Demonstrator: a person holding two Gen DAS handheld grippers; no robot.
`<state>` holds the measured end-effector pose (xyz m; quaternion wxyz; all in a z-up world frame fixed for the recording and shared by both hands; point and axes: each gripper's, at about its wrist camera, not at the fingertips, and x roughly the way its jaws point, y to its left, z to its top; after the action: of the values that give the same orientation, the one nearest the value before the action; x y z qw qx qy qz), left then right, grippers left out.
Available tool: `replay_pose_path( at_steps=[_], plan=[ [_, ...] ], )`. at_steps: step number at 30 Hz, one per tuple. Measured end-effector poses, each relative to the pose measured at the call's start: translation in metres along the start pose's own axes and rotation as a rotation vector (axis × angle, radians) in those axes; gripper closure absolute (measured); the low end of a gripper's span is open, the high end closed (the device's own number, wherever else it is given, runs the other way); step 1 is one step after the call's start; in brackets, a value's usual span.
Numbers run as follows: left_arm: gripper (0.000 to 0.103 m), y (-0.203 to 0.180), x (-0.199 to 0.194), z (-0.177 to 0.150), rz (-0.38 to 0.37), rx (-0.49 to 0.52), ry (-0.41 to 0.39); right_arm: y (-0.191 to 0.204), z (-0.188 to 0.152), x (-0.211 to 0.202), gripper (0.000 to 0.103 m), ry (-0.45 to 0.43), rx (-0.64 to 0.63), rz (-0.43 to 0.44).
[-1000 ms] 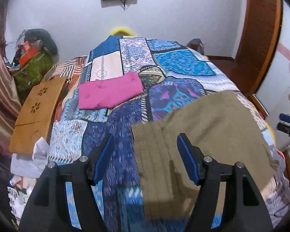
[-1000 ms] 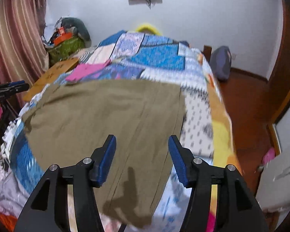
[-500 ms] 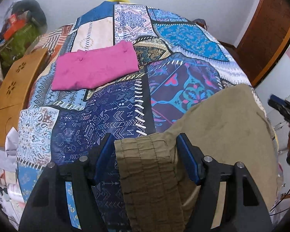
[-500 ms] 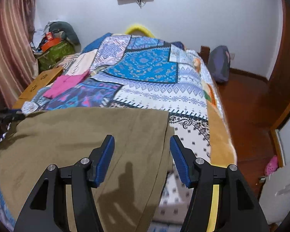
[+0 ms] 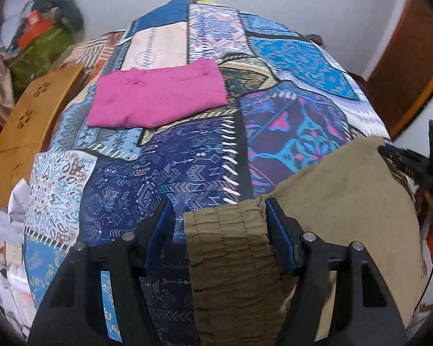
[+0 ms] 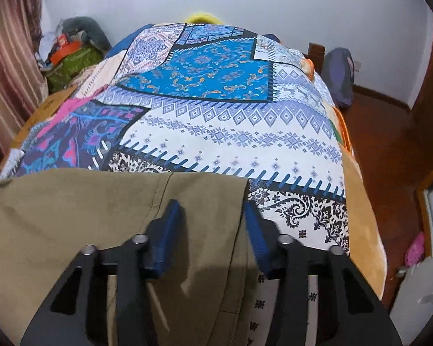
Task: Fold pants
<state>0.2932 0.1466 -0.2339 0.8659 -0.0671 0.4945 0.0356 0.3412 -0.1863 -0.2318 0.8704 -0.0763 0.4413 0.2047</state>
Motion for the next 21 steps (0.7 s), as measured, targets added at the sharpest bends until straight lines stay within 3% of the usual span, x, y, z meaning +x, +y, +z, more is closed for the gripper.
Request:
replay_pose_path(
  at_steps=[2,4,10,12,14,15,21],
  plan=[
    [0.033,0.004,0.006,0.002,0.017,-0.021,-0.001,0.002,-0.003,0.005,0.091,0.023,-0.055,-0.056],
    [0.026,0.007,0.014,0.002,0.039,-0.03,0.009,-0.002,-0.003,0.006,0.091,0.039,-0.033,-0.039],
    [0.032,0.004,-0.013,0.005,-0.004,0.009,-0.005,-0.001,0.006,-0.011,0.089,0.081,-0.017,-0.041],
    [0.032,-0.003,-0.029,0.004,-0.015,0.04,-0.044,0.001,0.007,-0.027,0.083,0.049,0.0,-0.006],
    [0.032,-0.011,-0.039,0.004,-0.026,0.065,-0.066,0.006,0.009,-0.04,0.062,0.005,0.016,0.033],
    [0.032,-0.016,-0.041,0.003,-0.034,0.075,-0.07,0.01,0.01,-0.046,0.059,-0.02,0.017,0.061],
    [0.032,-0.031,-0.02,0.003,-0.021,0.113,-0.038,0.04,0.012,-0.036,0.056,0.008,-0.031,0.14]
  ],
)
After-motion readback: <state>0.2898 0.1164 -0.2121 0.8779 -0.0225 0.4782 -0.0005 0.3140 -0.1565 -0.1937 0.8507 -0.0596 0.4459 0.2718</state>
